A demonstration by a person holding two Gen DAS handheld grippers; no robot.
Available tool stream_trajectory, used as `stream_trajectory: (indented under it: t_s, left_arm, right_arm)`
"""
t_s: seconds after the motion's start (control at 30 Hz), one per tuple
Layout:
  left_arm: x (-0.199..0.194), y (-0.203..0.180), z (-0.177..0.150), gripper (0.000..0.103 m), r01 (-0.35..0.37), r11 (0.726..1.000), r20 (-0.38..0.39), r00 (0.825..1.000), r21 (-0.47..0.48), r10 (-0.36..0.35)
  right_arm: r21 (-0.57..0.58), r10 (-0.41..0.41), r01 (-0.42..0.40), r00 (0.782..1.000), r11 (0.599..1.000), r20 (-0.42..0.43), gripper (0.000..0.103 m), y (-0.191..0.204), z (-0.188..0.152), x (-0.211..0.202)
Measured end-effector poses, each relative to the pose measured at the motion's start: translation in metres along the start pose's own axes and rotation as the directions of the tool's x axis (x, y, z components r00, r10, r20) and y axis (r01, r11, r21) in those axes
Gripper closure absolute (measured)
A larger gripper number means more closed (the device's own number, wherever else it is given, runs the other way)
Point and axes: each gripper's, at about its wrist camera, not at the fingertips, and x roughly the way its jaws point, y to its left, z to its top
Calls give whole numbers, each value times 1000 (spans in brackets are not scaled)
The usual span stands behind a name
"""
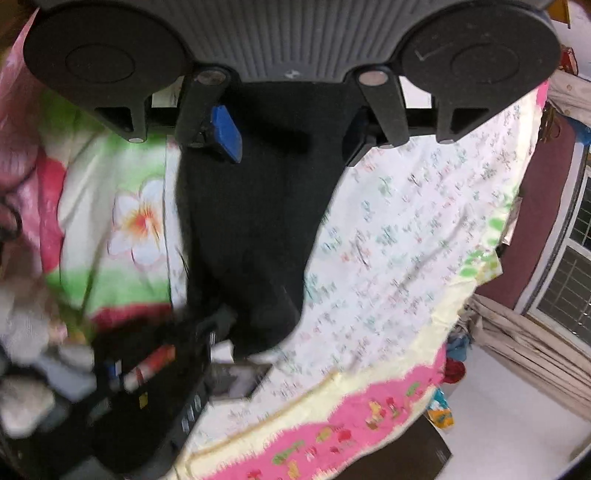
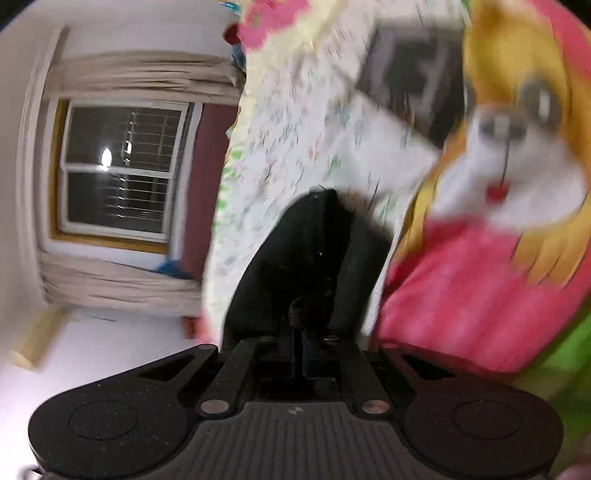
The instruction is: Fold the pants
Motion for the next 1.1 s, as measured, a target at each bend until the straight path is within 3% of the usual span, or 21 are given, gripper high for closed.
stream_trajectory:
  t_s: [0.13,0.2,0.37,0.53,0.6,0.67,0.77,1.1]
  left_arm:
    - [6,-13,-7,34,-8,999,-17,1000,35,8]
    - [5,-13,-7,34,-8,999,-15,1000,34,9]
    - [5,-7,-11,34,12,1000,-13,1000,10,-12]
    - [4,-10,-12,34,2,1000,-9,1000,11,-2]
    - [2,-8,-12,34,9,1000,-4,1000,8,-9]
    - [4,-8,-14,34,14,1000,-4,1000,6,-14]
    - [3,-10,-13,34,6,1000,-3,1000,2,-6]
    - [0,-10,-17,34,13,1000,-10,1000,13,-13]
  right_arm:
    - [-65,-102,107,992,992,68,102,-1,10,-1]
    - [-37,-114,115,993,993,32,102,-7,14,0]
    - [21,-119,119,992,993,34,97,-11,13,-18]
    - [15,-140,139,990,990,24,91,-13,11,-17]
    - [24,-136,135,990,991,38,87,-15,7,-25]
    - [54,-139,137,989,989,47,76,-19,4,-26]
    - [71,-94,90,994,993,54,66,-20,7,-22]
    - [-1,-60,60,997,998,57,55,-5,3,-23]
